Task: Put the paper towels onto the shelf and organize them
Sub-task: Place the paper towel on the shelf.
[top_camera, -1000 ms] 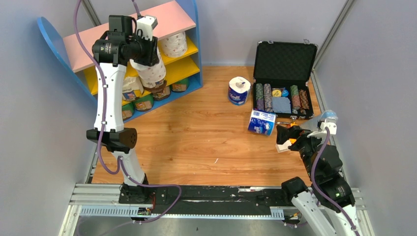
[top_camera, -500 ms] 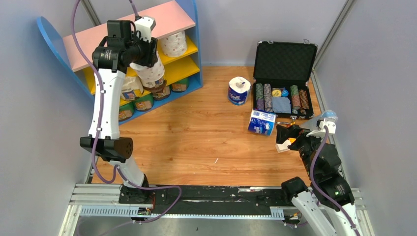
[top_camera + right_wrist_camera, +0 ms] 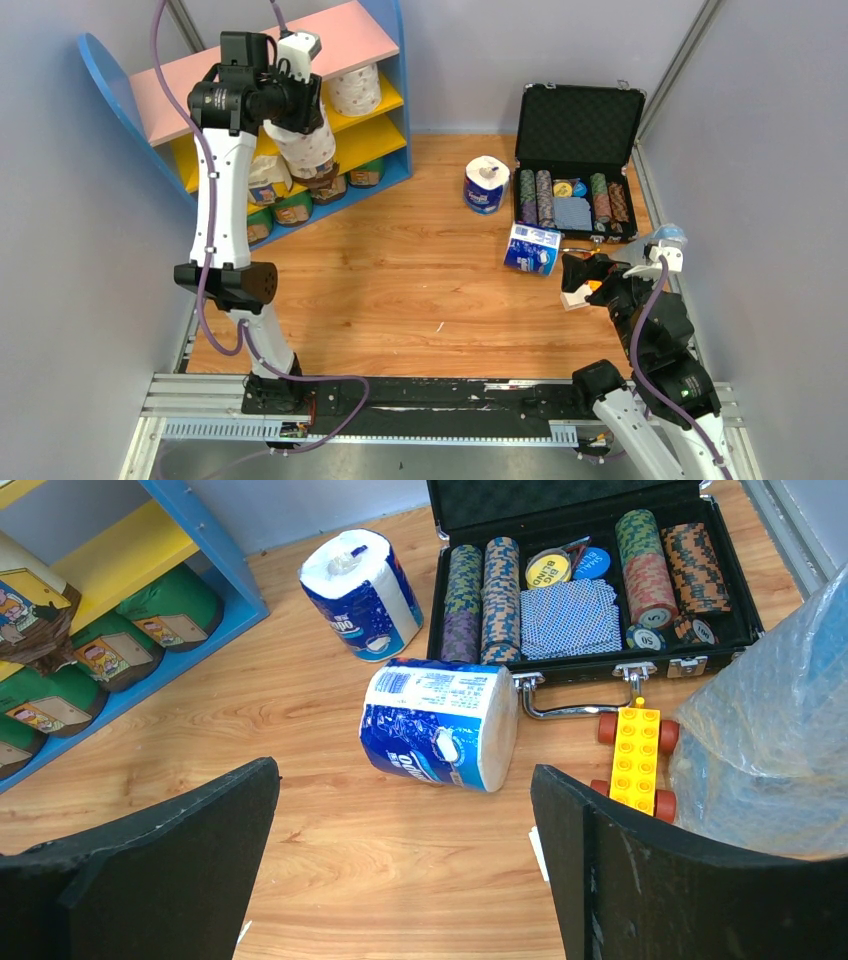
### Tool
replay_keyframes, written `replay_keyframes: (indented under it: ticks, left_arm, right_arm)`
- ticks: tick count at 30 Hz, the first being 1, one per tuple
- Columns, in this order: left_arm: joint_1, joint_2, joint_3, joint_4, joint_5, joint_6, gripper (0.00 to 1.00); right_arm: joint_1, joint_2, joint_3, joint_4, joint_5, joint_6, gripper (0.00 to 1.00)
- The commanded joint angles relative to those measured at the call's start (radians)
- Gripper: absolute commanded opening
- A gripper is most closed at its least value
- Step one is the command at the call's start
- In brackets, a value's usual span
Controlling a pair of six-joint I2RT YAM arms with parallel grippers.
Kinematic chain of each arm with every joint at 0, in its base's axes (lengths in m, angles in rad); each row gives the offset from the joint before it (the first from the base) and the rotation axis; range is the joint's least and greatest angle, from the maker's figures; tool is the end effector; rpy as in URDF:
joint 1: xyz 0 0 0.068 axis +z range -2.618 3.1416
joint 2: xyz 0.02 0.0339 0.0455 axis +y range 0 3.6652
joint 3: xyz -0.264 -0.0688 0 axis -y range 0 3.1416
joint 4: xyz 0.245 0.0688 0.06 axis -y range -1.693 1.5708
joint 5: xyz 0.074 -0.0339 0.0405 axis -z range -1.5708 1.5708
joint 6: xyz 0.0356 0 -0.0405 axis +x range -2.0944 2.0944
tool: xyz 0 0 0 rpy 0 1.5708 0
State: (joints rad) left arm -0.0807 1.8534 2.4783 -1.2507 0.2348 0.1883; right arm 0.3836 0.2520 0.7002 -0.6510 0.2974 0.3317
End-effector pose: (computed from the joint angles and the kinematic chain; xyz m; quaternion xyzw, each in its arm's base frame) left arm 0.3435 -0.0361 0.4954 0.1714 0.8692 -0.0798 0.4569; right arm 0.0641 0.0146 0.3178 0.0737 0.7687 0.1112 0.6256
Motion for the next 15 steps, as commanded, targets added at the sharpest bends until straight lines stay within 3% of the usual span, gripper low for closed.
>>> replay_keyframes:
  ticks: [1,10,15]
  left_arm:
    - [0.056,0.071,0.043,0.131,-0.059,0.059,0.39]
    - [0.056,0.094,0.011,0.103,-0.002,0.131,0.39]
    - [0.057,0.053,-0.047,0.233,-0.097,0.101,0.52]
  right_arm:
    - [-0.001,0.005,-0.002,0.020,0.013,0.010,1.00]
    - [-0.002,0.005,-0.001,0.018,0.018,0.012,1.00]
    - [-0.001,0.007,-0.001,0.019,0.019,0.013,1.00]
